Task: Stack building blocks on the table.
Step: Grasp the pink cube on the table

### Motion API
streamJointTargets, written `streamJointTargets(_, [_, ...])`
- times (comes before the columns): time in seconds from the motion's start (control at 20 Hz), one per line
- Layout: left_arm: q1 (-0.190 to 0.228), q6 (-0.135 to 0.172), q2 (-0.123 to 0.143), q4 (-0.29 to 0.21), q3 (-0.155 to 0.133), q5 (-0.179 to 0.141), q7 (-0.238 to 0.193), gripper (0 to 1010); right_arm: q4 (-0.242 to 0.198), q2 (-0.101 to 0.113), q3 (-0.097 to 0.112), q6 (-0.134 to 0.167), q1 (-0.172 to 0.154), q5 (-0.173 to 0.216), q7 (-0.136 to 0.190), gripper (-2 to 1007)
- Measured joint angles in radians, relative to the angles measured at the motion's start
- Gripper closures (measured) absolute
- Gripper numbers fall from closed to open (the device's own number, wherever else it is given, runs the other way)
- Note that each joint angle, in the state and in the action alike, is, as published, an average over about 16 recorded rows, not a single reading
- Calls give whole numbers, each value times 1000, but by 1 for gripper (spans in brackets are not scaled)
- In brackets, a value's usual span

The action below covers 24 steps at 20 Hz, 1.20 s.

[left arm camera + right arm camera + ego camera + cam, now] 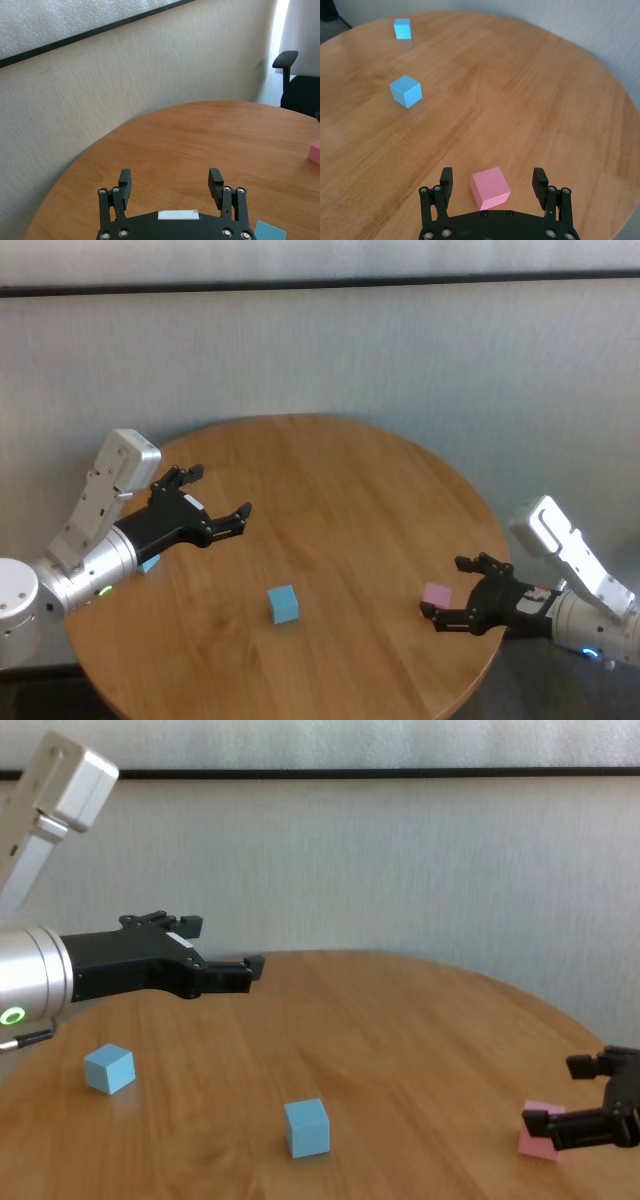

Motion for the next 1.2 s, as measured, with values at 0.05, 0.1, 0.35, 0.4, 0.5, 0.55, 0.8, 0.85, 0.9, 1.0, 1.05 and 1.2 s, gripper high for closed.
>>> streamJointTargets(0.05, [0, 0, 0, 0, 0, 0, 0, 7, 8, -4, -1, 3, 4, -2, 5, 4])
streamJointTargets(0.1, [0, 0, 0, 0, 0, 0, 0, 7, 15, -8, -2, 6, 7, -4, 10, 4])
streamJointTargets(0.35, [0, 0, 0, 0, 0, 0, 0, 7, 44, -26, -5, 18, 20, -17, 29, 4])
streamJointTargets(0.4, [0, 0, 0, 0, 0, 0, 0, 7, 50, -29, -6, 19, 22, -20, 31, 4])
streamJointTargets(0.5, [0, 0, 0, 0, 0, 0, 0, 7, 62, -36, -6, 20, 26, -27, 36, 4])
streamJointTargets(0.55, [0, 0, 0, 0, 0, 0, 0, 7, 68, -40, -6, 21, 29, -30, 38, 4])
streamJointTargets(0.8, [0, 1, 0, 0, 0, 0, 0, 7, 99, -56, -4, 18, 41, -44, 50, 4])
streamJointTargets(0.85, [0, 1, 0, 0, 0, 0, 0, 7, 105, -59, -3, 17, 43, -47, 52, 4])
streamJointTargets(0.9, [0, 1, 0, 0, 0, 0, 0, 7, 112, -63, -3, 16, 45, -50, 54, 4])
streamJointTargets(1.0, [0, 1, 0, 0, 0, 0, 0, 7, 126, -70, -2, 13, 51, -57, 57, 4])
streamJointTargets(1.05, [0, 1, 0, 0, 0, 0, 0, 7, 133, -73, -2, 11, 54, -61, 59, 4])
streamJointTargets(1.2, [0, 1, 0, 0, 0, 0, 0, 7, 150, -81, -3, 7, 61, -70, 63, 4])
